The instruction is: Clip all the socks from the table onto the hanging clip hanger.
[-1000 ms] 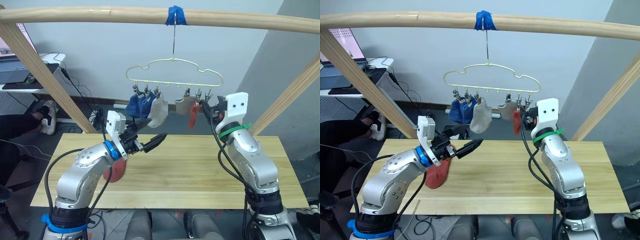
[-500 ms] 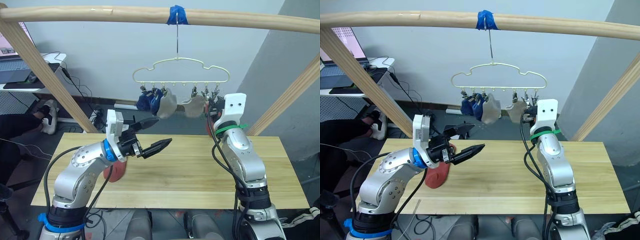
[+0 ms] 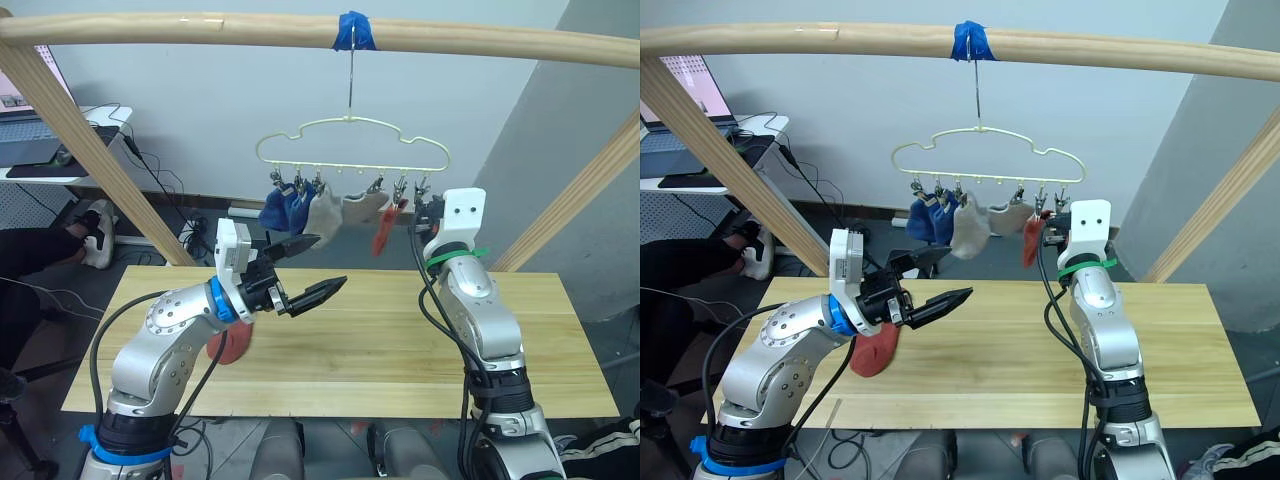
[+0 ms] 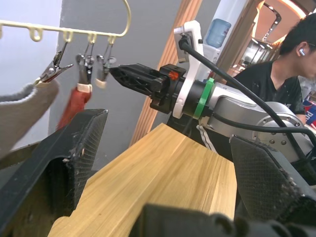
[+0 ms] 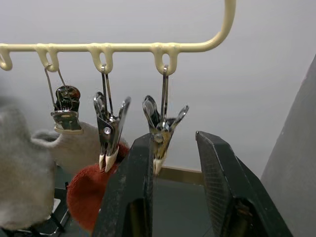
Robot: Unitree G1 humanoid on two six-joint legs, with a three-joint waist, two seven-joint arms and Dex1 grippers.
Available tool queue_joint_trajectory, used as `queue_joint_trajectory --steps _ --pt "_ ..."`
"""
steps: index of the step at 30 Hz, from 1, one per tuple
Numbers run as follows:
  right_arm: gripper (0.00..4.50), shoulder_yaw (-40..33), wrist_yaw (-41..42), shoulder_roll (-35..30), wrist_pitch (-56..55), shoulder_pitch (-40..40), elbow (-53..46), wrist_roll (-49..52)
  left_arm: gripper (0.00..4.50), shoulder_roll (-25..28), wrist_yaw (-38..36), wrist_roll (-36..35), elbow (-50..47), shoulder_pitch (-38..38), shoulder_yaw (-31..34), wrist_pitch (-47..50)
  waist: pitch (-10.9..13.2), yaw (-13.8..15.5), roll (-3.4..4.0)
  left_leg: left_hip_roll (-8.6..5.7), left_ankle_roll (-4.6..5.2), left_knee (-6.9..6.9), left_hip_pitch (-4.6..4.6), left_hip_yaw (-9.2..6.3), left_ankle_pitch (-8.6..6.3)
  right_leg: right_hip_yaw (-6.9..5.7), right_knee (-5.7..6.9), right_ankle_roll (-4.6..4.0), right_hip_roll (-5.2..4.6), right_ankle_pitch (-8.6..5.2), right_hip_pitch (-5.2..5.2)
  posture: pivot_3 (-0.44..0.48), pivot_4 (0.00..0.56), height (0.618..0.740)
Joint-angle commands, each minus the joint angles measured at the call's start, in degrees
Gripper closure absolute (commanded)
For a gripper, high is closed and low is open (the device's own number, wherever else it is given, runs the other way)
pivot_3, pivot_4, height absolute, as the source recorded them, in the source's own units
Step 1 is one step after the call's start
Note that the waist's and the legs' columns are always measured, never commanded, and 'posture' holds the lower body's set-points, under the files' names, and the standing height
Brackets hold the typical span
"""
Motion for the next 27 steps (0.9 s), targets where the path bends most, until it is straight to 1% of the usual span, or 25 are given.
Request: queue_joint_trajectory --steps 1,9,24,27 --pt "3.11 -0.4 0.0 0.3 -1.8 -1.9 0.2 -0.9 0.0 0.2 0.2 -0.1 -2.1 -0.8 -0.1 -0.8 0.0 0.0 0.0 0.0 0.0 0.0 0.0 0.0 0.0 0.0 0.0 0.0 0.0 0.0 0.0 0.066 0.178 0.74" --pt "3.11 -1.3 -0.5 0.4 -2.9 -4.6 4.5 -1.4 0.0 0.3 0.2 0.2 -2.0 -1.1 -0.1 -1.0 0.0 0.0 0.01 0.0 0.0 0.0 0.0 0.01 0.0 0.01 0.0 0.0 0.0 0.0 0.0 0.071 0.178 0.74" --pt "3.11 -2.3 -0.6 1.3 -5.9 -7.1 7.1 -2.1 0.0 -0.1 0.1 1.0 -1.1 -0.9 -0.2 -2.0 0.0 0.0 0.0 0.0 0.0 -0.01 0.0 0.0 0.0 -0.01 0.01 -0.01 0.0 0.01 0.0 0.079 0.167 0.74" --pt "3.11 -2.4 -0.5 1.6 -6.6 -6.7 7.0 -2.0 0.0 -0.2 0.0 1.1 -1.2 -1.0 -0.5 -2.2 0.0 0.1 0.0 0.0 0.0 -0.01 0.0 0.0 0.0 -0.01 0.01 -0.01 0.0 0.01 0.0 0.103 0.157 0.74"
